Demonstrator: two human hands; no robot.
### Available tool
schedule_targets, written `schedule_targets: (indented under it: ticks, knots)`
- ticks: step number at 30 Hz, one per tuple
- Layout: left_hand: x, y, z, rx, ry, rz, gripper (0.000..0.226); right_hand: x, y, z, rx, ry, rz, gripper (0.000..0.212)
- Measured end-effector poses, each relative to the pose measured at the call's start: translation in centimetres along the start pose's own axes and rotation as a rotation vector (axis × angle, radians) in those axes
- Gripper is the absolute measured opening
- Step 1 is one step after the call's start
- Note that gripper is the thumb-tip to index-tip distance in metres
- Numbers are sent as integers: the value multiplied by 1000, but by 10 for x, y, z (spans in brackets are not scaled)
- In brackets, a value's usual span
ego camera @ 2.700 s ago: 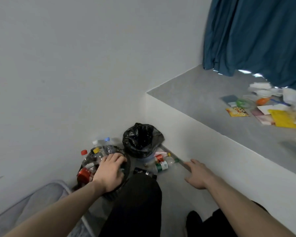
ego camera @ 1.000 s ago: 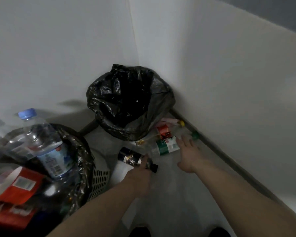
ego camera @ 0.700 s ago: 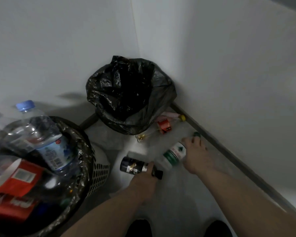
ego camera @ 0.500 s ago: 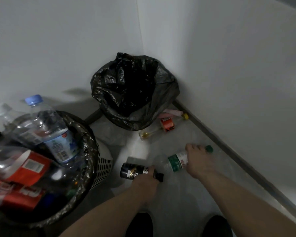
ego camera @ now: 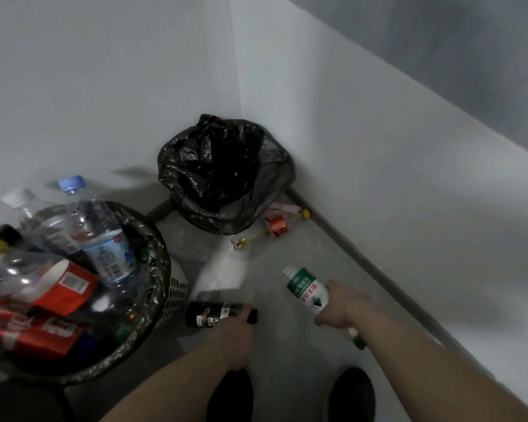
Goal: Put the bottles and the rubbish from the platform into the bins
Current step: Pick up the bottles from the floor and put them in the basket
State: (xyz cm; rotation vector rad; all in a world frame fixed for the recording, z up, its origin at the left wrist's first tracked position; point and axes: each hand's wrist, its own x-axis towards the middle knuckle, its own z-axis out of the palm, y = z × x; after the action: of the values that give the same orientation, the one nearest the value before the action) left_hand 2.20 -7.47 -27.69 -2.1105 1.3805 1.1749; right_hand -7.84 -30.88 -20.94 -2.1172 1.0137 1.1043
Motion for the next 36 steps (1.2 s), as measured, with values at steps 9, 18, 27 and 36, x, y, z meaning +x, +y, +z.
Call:
schedule_targets:
  ticks: [9,18,27,36]
  knots:
    - [-151,-13,-75,-430,364,12,45,-140,-27,-82,24,190,-51,92]
    - [-301,-16,-80,-623,751,75,38,-279,-63,-72,194,316,-195,69]
    - [-391,-72,-70,-649,993,-53,38,-324,-103,-40,464,377,-369,58]
    - [-412,-133,-54,-711,1034,-301,36,-311,-114,-40,398,417,-432,47]
